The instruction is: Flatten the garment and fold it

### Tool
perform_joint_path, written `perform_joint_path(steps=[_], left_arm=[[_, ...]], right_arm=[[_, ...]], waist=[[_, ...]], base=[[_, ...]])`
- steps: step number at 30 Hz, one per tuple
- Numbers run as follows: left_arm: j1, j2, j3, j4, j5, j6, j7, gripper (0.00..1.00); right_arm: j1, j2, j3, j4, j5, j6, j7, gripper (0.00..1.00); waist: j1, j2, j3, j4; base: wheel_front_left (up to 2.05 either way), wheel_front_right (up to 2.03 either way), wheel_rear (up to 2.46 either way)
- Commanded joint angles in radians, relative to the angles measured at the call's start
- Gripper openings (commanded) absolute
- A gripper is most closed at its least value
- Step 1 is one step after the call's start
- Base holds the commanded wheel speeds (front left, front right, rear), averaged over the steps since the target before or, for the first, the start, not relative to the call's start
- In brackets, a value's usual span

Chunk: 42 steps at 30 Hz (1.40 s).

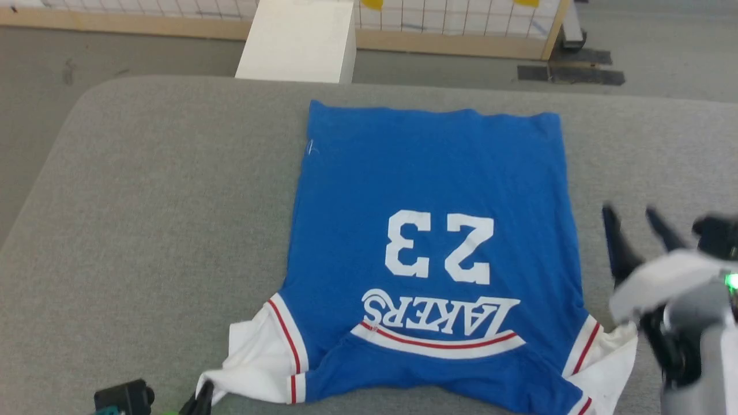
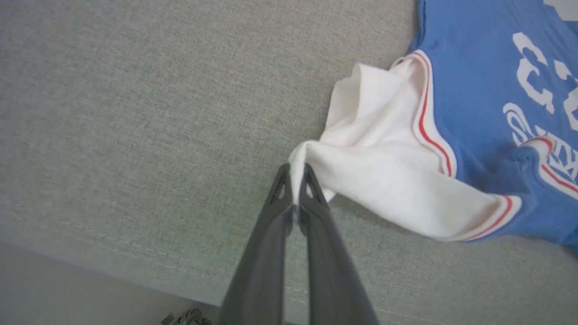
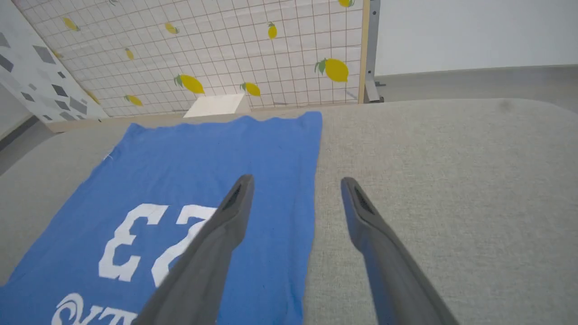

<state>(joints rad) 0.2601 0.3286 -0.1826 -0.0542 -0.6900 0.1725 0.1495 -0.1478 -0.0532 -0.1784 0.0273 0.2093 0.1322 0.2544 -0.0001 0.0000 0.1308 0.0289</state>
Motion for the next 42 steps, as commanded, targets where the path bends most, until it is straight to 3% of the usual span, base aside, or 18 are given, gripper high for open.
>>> perform_joint_path(steps=[1, 6, 11, 18, 28, 29, 30, 32, 34, 36, 42], left_arm=[[-0.035, -0.003, -0.003, -0.009, 0.016, -0.007, -0.011, 0.00], [-0.108, -0.016, -0.012, -0.011, 0.024, -0.029, -0.042, 0.00], [-0.161, -0.031, -0.016, 0.010, 0.024, -0.052, -0.081, 0.00], [-0.232, -0.059, -0.037, 0.059, 0.031, -0.083, -0.130, 0.00], [-0.283, -0.088, -0.060, 0.130, 0.037, -0.117, -0.187, 0.00], [-0.289, -0.089, -0.063, 0.139, 0.038, -0.119, -0.192, 0.00], [-0.291, -0.089, -0.063, 0.143, 0.038, -0.120, -0.195, 0.00], [-0.294, -0.090, -0.064, 0.151, 0.039, -0.120, -0.200, 0.00], [-0.294, -0.090, -0.065, 0.159, 0.040, -0.119, -0.203, 0.00], [-0.295, -0.092, -0.066, 0.165, 0.039, -0.119, -0.208, 0.00], [-0.270, -0.078, -0.055, 0.172, 0.038, -0.108, -0.216, 0.00]], right_arm=[[-0.071, 0.001, -0.011, 0.034, -0.015, -0.002, -0.039, 1.00], [-0.332, -0.050, -0.065, 0.240, -0.063, -0.002, -0.114, 1.00], [-0.571, -0.091, -0.122, 0.435, -0.135, -0.002, -0.071, 1.00], [-0.805, -0.157, -0.214, 0.623, -0.276, -0.002, 0.115, 1.00], [-0.941, -0.153, -0.291, 0.693, -0.390, -0.002, 0.434, 1.00], [-0.947, -0.150, -0.297, 0.683, -0.403, -0.002, 0.484, 0.58], [-0.947, -0.148, -0.303, 0.678, -0.408, -0.002, 0.506, 0.33], [-0.938, -0.140, -0.305, 0.658, -0.411, -0.002, 0.530, 0.00], [-0.918, -0.132, -0.303, 0.625, -0.402, -0.002, 0.503, 0.00], [-0.883, -0.128, -0.294, 0.577, -0.379, -0.002, 0.410, 0.00], [-0.676, -0.116, -0.239, 0.461, -0.261, -0.002, 0.035, 0.00]], waist=[[0.0001, 0.0000, 0.056, 0.034], [0.0001, 0.0000, 0.165, 0.088], [0.0001, 0.0000, 0.271, 0.126], [0.0001, 0.0000, 0.386, 0.182], [0.0001, 0.0000, 0.451, 0.207], [0.0001, 0.0000, 0.454, 0.209], [0.0001, 0.0000, 0.454, 0.209], [0.0001, 0.0000, 0.450, 0.207], [0.0001, 0.0000, 0.438, 0.203], [0.0001, 0.0000, 0.419, 0.198], [0.0001, 0.0000, 0.299, 0.164]], base=[[0.00, 0.00, 0.00], [0.00, 0.00, 0.00], [0.00, 0.00, 0.00], [0.00, 0.00, 0.00], [0.00, 0.00, 0.00], [0.00, 0.00, 0.00], [0.00, 0.00, 0.00], [0.00, 0.00, 0.00], [0.00, 0.00, 0.00], [0.00, 0.00, 0.00], [0.00, 0.00, 0.00]])
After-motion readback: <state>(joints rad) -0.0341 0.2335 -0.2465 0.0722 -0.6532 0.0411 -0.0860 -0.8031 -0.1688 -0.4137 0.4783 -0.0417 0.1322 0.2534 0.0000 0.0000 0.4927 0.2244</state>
